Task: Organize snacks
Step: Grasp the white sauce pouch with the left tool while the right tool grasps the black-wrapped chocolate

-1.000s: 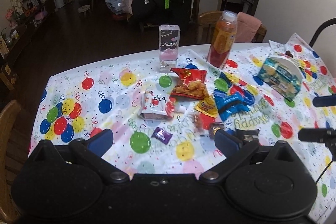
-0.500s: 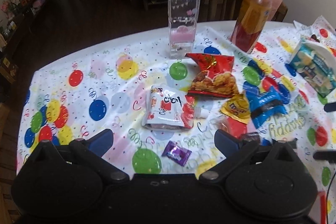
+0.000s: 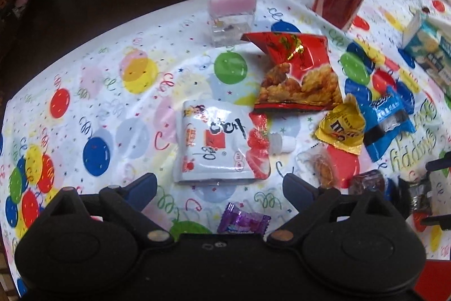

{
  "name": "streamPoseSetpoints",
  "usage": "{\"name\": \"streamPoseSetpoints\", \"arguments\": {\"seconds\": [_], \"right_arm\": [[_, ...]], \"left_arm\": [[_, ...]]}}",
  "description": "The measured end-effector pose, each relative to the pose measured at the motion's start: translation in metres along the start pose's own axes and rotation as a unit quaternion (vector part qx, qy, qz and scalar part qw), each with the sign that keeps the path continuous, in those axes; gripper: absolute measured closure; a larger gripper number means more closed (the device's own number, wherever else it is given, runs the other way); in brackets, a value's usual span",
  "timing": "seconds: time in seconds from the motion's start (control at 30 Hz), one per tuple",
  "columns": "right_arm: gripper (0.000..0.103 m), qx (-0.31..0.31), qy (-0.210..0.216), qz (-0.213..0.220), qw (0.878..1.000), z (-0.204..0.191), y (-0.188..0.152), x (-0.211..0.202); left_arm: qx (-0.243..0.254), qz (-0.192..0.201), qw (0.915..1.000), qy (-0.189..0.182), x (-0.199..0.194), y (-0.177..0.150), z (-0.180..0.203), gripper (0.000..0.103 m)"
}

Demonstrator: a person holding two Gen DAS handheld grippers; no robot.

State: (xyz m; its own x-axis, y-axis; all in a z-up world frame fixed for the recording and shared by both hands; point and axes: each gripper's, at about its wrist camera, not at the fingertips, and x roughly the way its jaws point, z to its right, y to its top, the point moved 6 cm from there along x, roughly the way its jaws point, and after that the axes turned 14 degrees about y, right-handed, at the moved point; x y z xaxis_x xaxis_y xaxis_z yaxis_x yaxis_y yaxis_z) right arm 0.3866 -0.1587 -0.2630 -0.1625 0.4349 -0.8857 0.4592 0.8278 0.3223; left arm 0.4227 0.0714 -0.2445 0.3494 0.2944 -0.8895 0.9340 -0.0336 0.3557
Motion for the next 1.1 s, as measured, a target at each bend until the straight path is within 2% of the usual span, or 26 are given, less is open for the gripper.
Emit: {"name": "streamPoseSetpoints", "arguments": {"seconds": [0.1,0.33,0.4,0.43,0.57,0.63,0.73,1.1], "right_arm": [[0.043,-0.001,-0.003,-0.002,1.0,0.003,0.002,0.006],[0.044,0.0,0.004,0.001,1.0,0.005,0.007,0.011],[0.045,0.0,0.003,0.004,1.0,0.004,0.007,0.011],[0.045,-0.001,0.004,0.005,1.0,0.004,0.008,0.011],[0.048,-0.003,0.004,0.012,1.0,0.0,0.008,0.013],[0.055,-0.001,0.005,0.017,1.0,-0.001,0.008,0.012],[0.061,0.003,0.0,0.026,1.0,-0.005,0.008,0.009],[0.066,0.04,-0.037,0.052,0.997,-0.009,-0.006,-0.006]], "left_arm": [[0.01,-0.004,0.9999,0.008,0.008,0.005,0.002,0.007],[0.011,-0.021,0.9997,-0.003,0.024,0.012,0.007,0.008],[0.008,-0.025,0.9996,-0.002,0.028,0.013,0.007,0.012],[0.006,-0.029,0.9995,-0.005,0.03,0.014,0.006,0.016],[-0.013,-0.035,0.9991,-0.018,0.033,0.013,0.005,0.019],[-0.015,-0.033,0.9992,-0.019,0.032,0.013,0.004,0.02],[-0.025,-0.033,0.999,-0.018,0.031,0.011,0.003,0.021],[-0.072,-0.04,0.9962,-0.029,0.027,-0.001,-0.009,0.023]]}}
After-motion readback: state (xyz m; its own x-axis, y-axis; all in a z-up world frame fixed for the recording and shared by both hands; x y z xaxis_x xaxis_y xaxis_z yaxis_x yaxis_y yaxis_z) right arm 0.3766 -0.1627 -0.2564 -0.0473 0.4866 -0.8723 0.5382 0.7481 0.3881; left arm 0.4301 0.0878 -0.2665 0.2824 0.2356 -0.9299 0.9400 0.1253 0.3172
